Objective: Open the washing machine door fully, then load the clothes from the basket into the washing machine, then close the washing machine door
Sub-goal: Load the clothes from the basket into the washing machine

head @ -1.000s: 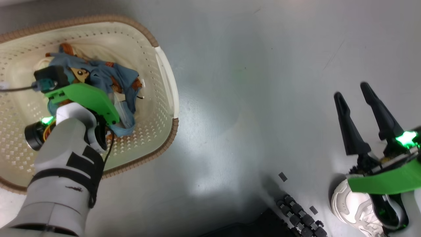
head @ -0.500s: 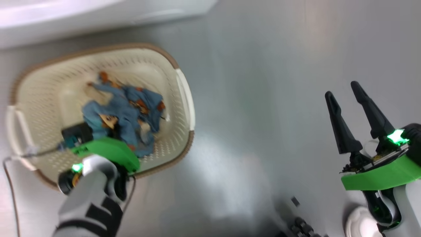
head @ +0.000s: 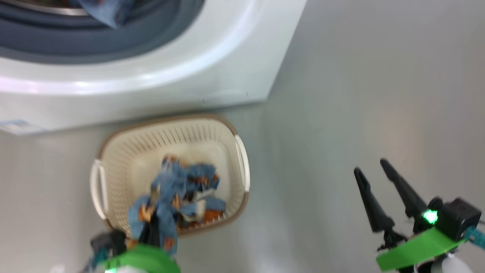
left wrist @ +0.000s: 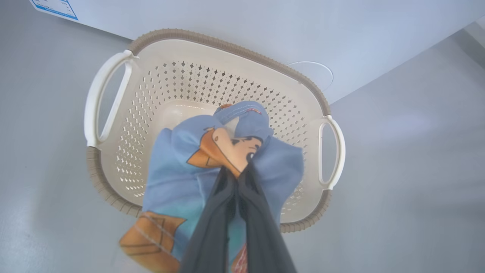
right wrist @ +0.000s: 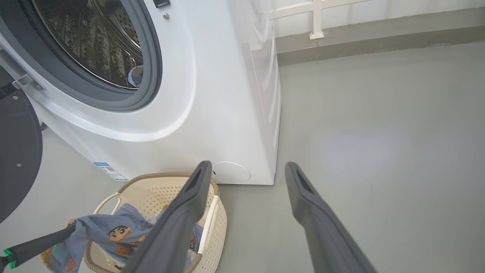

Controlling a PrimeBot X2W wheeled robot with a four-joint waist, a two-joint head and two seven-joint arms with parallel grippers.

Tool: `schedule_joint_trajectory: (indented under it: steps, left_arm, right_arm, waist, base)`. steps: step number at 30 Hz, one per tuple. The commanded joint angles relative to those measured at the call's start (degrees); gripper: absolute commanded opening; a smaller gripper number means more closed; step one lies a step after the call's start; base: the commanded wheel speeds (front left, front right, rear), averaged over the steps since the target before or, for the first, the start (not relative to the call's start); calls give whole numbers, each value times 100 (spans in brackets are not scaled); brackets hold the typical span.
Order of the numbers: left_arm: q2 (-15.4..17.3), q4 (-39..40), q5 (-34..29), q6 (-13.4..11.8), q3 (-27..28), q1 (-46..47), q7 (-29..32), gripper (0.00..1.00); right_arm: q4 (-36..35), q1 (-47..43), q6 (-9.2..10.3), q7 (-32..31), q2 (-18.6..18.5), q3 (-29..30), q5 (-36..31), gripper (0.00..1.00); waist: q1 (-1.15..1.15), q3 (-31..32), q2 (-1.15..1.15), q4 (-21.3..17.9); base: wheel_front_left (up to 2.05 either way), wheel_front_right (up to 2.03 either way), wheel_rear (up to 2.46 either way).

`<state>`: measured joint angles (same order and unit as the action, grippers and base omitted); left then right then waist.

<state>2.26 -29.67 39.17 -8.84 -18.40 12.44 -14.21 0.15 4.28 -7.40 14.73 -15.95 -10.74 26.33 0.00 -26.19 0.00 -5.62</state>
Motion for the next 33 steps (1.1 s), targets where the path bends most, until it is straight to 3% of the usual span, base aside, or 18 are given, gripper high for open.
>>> schedule_joint_trajectory:
  steps: [1, 9, 14, 25, 33]
  left_arm:
    - [63, 203, -87, -32, 193, -241, -78, 0]
    - [62, 1765, -909, -163, 548, -1691, -78, 0]
    - [62, 2630, -1261, -117, 758, -2368, -78, 0]
    - [62, 3534, -1800, 17, 1111, -3222, -78, 0]
    - [62, 3917, -1831, 99, 1337, -3558, -79, 0]
  right_arm:
    - [-88, -200, -9, 27, -46, -109, -92, 100]
    - [21, -734, -9, 27, 79, -27, -334, 100]
    - [65, -1003, -9, 27, 176, 25, -470, 100]
    - [27, -1187, -9, 27, 276, 18, -926, 100]
    - [13, -1399, -9, 27, 307, 131, -1057, 100]
  waist:
    - [0, 1191, 0, 388]
    - [0, 2092, 0, 553]
    - [0, 2535, 0, 663]
    - [0, 3003, 0, 717]
    - [0, 3160, 0, 659]
  base:
    - [0, 0, 0]
    - [0, 0, 0]
    - [0, 0, 0]
    - [0, 0, 0]
    - [0, 0, 0]
